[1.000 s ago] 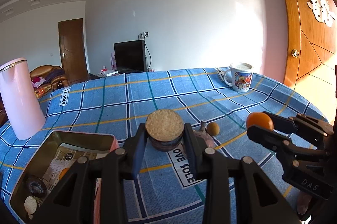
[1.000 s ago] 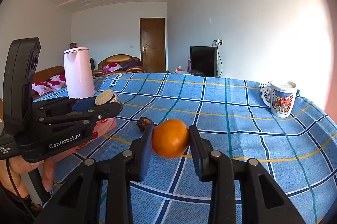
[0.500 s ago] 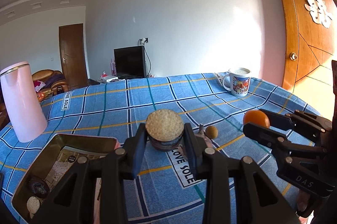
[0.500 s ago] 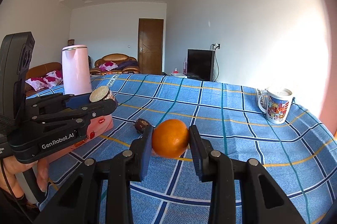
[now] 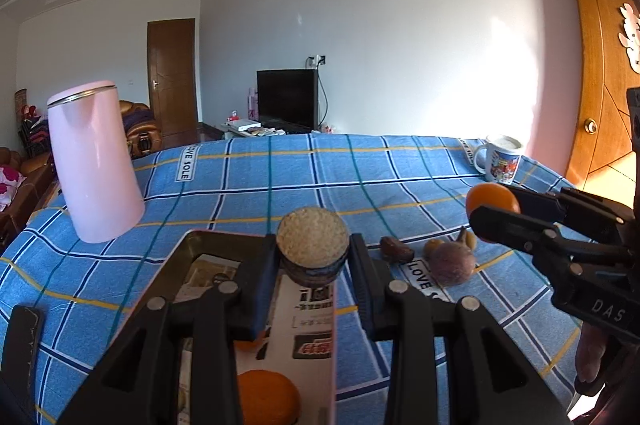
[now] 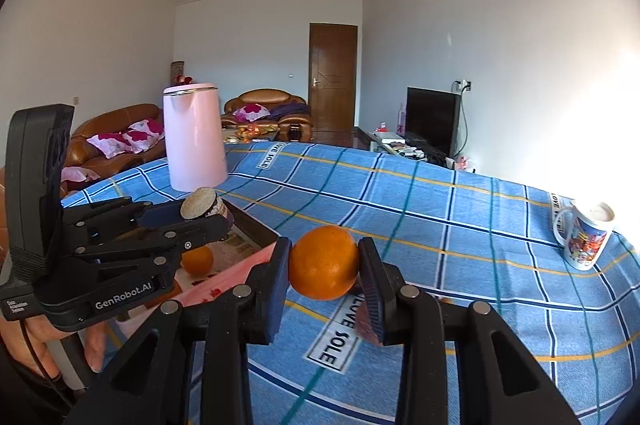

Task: Organize fruits
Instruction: 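Carry the taro slice and orange over the tin with both tools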

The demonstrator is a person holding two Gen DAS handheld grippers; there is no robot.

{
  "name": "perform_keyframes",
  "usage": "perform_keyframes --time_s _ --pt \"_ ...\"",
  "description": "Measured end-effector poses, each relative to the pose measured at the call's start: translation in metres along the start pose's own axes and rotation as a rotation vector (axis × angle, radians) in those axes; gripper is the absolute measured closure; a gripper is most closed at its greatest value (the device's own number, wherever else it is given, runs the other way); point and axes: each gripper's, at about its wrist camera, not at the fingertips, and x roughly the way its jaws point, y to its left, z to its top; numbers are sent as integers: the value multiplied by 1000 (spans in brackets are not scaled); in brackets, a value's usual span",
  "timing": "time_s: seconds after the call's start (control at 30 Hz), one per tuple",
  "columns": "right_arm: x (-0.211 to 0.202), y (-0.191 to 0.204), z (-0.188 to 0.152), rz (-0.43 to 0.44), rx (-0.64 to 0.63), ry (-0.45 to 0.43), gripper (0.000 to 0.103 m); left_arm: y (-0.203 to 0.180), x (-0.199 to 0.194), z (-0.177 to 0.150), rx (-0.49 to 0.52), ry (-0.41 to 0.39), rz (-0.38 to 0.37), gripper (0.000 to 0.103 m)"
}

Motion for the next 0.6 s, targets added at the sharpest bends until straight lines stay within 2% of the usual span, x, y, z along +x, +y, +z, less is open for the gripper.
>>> perform_keyframes --time_s 0.17,0.3,0.6 --pt "25 27 13 75 -24 23 67 41 4 -3 -59 37 66 66" --pt "46 45 15 118 -36 56 67 62 10 -9 -82 84 86 66" --pt "95 81 3 194 -81 192 67 75 21 -24 -85 169 88 66"
